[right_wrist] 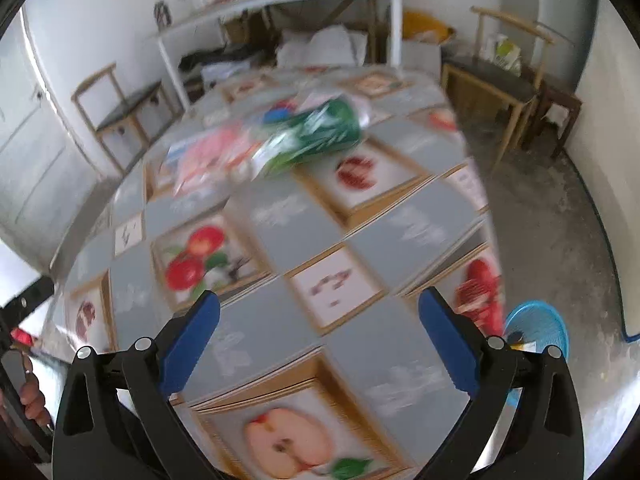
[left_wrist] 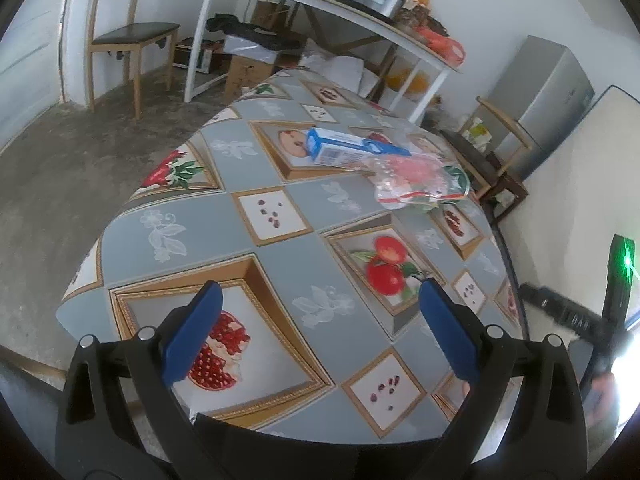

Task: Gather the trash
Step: 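Return both tools to the table toward the plastic bag and green bottle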

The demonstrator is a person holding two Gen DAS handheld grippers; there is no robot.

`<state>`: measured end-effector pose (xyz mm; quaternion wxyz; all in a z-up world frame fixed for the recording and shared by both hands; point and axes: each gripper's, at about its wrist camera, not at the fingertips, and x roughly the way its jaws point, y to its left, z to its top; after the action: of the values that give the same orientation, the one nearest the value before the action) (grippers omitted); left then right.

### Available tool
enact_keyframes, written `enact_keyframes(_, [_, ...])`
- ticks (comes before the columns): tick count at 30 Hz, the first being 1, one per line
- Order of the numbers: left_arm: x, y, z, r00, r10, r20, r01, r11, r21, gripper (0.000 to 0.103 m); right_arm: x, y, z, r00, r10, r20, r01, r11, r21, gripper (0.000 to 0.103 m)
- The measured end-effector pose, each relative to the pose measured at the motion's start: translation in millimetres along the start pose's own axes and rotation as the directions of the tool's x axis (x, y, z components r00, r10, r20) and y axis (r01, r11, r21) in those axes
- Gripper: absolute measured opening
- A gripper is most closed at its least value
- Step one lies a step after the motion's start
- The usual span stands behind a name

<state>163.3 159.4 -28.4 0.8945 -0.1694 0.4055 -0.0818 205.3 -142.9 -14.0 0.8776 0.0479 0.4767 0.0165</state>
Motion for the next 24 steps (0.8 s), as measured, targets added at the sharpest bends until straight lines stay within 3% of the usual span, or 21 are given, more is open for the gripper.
enact_keyframes(4, [1.1,0.3,-0.3,0.999,0.031,0.030,-0.032,0.999,0.007,0.095,14.3,27.8,-7.3,0.999,-0.049,-0.021,0.048,0.996,-0.073,0.097])
enact_keyframes(13, [3.3,-3.0,2.7,0.997,0.035,0.075,-0.039,0.997,0.061,0.095,4.6,62.1,-2.0,0.979,-0.178,0.103,0.195,0.965,-0.178,0.097])
enact_keyframes(18, [6.9,1.0,4.8,0.998,0.003,0.067,-0.006,0.999,0.047,0.095,4.7,70.4,2.2,0.977,-0.165,0.133,0.188,0.965,-0.184,0.097])
enact_keyframes(24, [7.4,1.9,6.5,0.997,-0.016,0.079,0.010,0.997,0.072,0.095,8.2,71.3,7.5,0.986,-0.084,0.142,0.107,0.981,-0.159,0.097])
